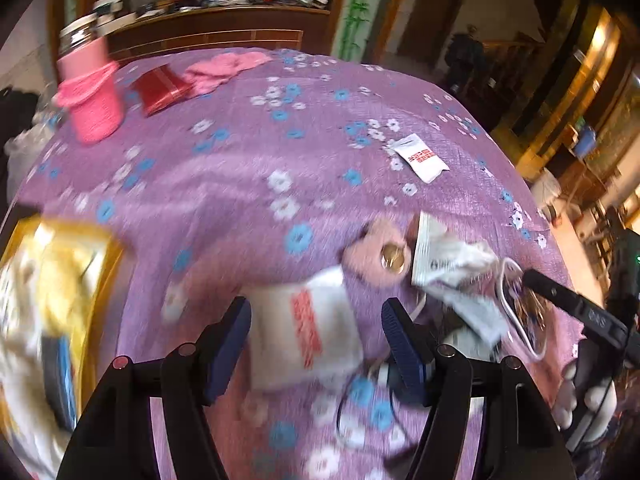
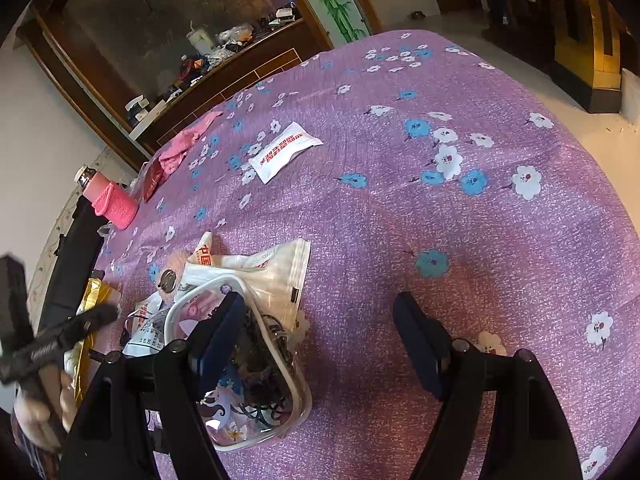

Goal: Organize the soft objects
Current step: 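Grasp the clear cartoon case with the right gripper while the left grasps the pink pom-pom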

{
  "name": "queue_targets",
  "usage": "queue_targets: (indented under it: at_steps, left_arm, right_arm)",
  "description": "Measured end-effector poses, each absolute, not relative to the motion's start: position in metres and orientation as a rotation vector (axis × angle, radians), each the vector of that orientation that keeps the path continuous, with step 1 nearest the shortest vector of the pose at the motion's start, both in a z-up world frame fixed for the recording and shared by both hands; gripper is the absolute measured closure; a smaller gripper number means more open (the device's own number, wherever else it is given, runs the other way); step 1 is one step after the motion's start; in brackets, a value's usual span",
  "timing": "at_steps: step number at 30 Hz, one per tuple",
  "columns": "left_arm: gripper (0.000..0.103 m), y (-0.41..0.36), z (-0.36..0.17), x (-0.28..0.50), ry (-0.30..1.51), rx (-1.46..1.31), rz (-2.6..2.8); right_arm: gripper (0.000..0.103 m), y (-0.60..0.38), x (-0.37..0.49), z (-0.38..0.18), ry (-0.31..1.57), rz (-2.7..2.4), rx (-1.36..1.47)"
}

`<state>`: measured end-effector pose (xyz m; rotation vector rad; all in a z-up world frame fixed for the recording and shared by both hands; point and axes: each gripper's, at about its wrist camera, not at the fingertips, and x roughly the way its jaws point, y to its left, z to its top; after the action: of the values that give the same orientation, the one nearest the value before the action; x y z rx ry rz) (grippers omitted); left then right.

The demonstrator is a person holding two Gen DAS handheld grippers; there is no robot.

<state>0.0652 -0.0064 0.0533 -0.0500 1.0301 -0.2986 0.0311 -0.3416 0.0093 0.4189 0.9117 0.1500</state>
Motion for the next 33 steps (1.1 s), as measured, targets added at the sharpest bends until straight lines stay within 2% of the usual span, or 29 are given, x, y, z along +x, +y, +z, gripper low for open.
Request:
queue_targets:
  at_steps: [4,18,19,20,21,22,26,33]
  left_arm:
    - [0.032,-0.027,0.039,0.094,1.062,0.016,-0.365]
    - [0.032,-0.087,0.011,0.122,1.058,0.226,-0.540]
    - [0.036,-0.090,0.011,0.124,1.060,0.221,-0.550]
    - [0.055,-0.091,0.012,0.124,1.059,0.213,-0.553]
    - [0.064,-0.092,0.013,0.125,1.060,0.195,-0.558]
    - [0.067,-0.092,0.013,0.126,1.070,0.181,-0.564]
    - [0.068,-0.090,0.014,0.121,1.050,0.190,-0.557]
    - [0.067,-0.093,0.014,0.116,1.035,0.230,-0.544]
  right_arm:
    - [0.024,-0.342,0.032,0.009,0.912,0.144,0.420]
    - [0.024,-0.331,0.031,0.009,0.938,0.215,0.391]
    - [0.024,-0.329,0.031,0.010,0.938,0.221,0.379]
    - [0.024,-0.328,0.031,0.010,0.940,0.227,0.374]
    - [0.024,-0.326,0.030,0.010,0.942,0.235,0.373]
    - [0.024,-0.325,0.030,0.010,0.944,0.243,0.372]
    - [0.016,-0.318,0.029,0.010,0.957,0.271,0.343]
    - [0.014,-0.284,0.019,0.018,0.933,0.344,0.190]
